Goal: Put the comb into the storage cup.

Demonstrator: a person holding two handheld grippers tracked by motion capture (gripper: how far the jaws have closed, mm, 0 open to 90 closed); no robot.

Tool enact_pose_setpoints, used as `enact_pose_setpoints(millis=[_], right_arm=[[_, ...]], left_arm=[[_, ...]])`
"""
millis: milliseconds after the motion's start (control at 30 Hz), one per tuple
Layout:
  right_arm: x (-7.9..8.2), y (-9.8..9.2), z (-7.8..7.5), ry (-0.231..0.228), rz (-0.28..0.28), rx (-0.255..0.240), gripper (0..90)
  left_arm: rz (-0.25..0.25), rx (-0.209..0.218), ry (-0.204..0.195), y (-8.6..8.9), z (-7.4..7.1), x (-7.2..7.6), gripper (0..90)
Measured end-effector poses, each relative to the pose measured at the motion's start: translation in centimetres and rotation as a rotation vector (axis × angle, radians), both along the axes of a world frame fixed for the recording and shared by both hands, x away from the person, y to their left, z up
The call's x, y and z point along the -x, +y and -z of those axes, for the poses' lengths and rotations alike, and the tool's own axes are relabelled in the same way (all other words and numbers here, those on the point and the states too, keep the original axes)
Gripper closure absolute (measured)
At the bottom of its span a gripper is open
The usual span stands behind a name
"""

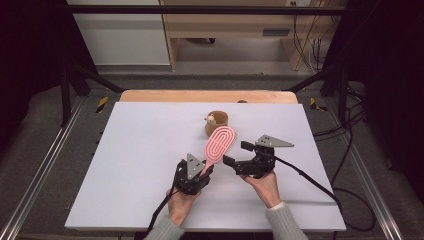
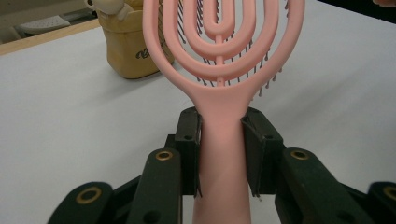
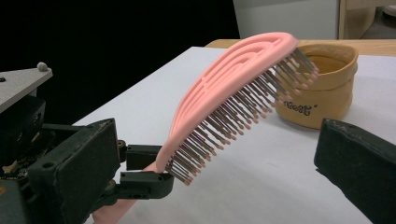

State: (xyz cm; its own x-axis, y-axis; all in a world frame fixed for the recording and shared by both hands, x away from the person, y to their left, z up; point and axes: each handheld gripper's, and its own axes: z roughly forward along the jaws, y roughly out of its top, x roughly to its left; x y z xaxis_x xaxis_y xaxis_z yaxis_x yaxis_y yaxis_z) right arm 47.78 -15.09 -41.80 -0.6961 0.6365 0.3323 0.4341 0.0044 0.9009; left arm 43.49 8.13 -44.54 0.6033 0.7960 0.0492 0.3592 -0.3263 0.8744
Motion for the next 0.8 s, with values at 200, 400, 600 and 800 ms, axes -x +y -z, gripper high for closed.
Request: enact_pose_setpoints(millis=[200,400,600,800], right_arm=[[-0.2,0.6,0.0,0.009,0.003,-0.003,0.8],[-0.6,0.6,0.1,0.027,0.027,-0.012,1.6],[-0.9,0.8,0.2,0.05,0.034,-0.027,2.9],[-1.1,0.9,0.4,0.072,0.03,-0.038,4.4]], left_arm=[[0.002,-0.01,-0.012,-0.3,0.0,0.2,69.5],[0.004,-0.012,-0.014,-0.5,0.1,0.3,69.5],[0.001,-0.01,-0.027,-0.6,0.0,0.5,69.4],[-0.001,-0.006,-0.036,-0.8,-0.1,0.6,69.5]])
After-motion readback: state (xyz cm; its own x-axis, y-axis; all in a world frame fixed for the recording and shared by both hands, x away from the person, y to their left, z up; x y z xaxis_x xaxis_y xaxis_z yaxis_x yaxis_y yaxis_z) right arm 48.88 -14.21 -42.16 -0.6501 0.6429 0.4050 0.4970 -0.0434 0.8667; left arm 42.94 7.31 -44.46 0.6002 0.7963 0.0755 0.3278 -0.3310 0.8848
